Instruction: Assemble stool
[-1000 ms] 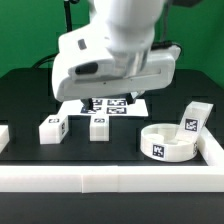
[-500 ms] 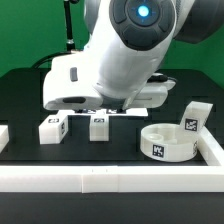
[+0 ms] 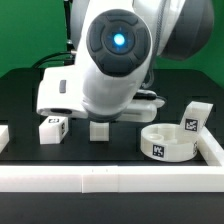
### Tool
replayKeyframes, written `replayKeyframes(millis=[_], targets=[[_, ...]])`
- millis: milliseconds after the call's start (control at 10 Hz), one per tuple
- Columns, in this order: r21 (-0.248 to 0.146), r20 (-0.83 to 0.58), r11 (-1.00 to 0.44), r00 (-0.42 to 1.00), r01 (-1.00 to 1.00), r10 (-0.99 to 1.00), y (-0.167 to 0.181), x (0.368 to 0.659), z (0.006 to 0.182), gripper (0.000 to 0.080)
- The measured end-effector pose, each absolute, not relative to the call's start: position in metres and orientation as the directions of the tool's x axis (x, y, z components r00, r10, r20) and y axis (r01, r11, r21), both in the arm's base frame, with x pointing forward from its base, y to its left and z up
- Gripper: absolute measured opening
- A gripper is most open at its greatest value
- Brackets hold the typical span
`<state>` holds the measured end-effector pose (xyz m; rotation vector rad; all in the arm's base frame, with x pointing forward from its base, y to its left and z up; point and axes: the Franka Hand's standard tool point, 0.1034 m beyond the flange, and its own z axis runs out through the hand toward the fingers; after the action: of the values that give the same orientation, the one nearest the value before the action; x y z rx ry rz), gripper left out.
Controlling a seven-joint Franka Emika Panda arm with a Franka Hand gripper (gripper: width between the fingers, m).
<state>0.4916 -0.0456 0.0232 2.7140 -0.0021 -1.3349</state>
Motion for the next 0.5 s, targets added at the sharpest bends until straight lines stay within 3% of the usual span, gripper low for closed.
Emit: replayKeyframes(millis=[400,500], targets=[[0.112,-0.795,-0.992,0.604,0.052,-0.058,-0.0386,0.4885,0.0157,0.0649],[0.111,-0.795,-0.992,0.604,0.054,-0.056,-0.0383,0.4885,0.0157,0.0537]])
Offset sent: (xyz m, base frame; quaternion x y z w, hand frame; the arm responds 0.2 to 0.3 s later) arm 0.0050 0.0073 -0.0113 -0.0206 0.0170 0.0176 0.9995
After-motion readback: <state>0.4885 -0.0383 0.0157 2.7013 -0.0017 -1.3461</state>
